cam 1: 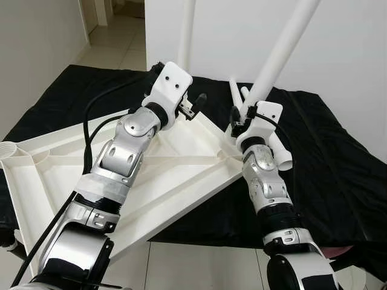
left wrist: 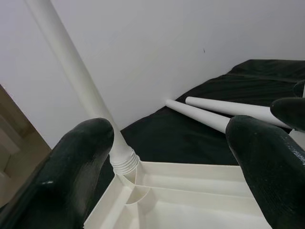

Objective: Building children table

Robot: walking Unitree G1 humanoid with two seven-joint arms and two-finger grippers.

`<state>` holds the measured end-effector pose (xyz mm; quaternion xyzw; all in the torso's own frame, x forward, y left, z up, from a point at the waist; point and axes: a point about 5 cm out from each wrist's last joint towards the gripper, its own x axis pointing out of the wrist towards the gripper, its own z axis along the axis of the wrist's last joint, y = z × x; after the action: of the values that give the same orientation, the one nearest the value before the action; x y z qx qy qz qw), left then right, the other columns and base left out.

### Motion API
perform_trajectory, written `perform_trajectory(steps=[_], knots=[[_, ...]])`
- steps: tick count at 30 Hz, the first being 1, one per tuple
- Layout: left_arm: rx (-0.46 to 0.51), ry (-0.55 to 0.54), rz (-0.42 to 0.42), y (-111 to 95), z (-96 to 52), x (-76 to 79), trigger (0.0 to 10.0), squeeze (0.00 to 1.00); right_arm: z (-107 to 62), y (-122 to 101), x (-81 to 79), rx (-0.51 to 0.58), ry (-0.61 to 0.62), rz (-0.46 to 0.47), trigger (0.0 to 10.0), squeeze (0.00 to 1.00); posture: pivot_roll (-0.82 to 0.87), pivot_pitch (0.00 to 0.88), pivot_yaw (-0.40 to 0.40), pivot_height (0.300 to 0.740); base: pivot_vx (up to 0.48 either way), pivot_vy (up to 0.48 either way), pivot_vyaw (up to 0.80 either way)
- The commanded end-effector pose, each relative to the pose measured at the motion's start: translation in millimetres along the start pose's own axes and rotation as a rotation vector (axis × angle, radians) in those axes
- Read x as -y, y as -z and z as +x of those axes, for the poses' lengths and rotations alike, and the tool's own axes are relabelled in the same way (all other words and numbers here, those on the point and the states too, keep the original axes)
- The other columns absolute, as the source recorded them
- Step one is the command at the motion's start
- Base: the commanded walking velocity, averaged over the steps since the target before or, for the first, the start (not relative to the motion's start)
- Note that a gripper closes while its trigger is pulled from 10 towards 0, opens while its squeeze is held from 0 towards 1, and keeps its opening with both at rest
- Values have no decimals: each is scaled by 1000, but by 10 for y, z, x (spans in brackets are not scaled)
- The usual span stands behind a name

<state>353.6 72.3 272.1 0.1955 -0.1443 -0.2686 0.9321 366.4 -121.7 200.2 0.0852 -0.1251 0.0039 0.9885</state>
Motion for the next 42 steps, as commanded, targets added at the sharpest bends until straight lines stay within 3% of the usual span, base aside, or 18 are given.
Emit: perform_trajectory(steps=[1, 4, 8, 10, 11, 17, 35, 42], knots=[[14, 65, -101, -19, -25, 102, 10000, 0, -4, -46, 38, 30, 10, -7, 10000, 0, 47, 0, -85, 740, 0, 0, 0], [41, 82, -245, -49, -47, 160, 10000, 0, -7, -56, 29, 38, -7, -20, 10000, 0, 47, 0, -85, 740, 0, 0, 0], [41, 74, -235, -28, -58, 165, 10000, 0, -22, -60, 21, 43, -27, -29, 10000, 0, 47, 0, -85, 740, 0, 0, 0], [21, 97, -363, 48, -75, 238, 10000, 0, -48, -63, 17, 50, -51, -41, 10000, 0, 42, 0, -84, 740, 0, 0, 0], [12, 102, -368, 82, -90, 270, 10000, 0, -56, -62, 21, 51, -56, -46, 10000, 0, 42, 0, -84, 740, 0, 0, 0], [-45, 175, -270, 212, -169, 530, 10000, 0, -69, -68, 78, 55, -55, -56, 10000, 0, 37, 0, -86, 740, 0, 0, 0], [-127, 255, -272, 337, -185, 793, 10000, 0, -111, -71, 128, 60, -59, -67, 10000, 0, 28, 0, -84, 740, 0, 0, 0], [-187, 327, -270, 408, -250, 952, 10000, 0, -196, 29, 301, 16, -20, -102, 10000, 0, 27, 0, -88, 740, 0, 0, 0]])
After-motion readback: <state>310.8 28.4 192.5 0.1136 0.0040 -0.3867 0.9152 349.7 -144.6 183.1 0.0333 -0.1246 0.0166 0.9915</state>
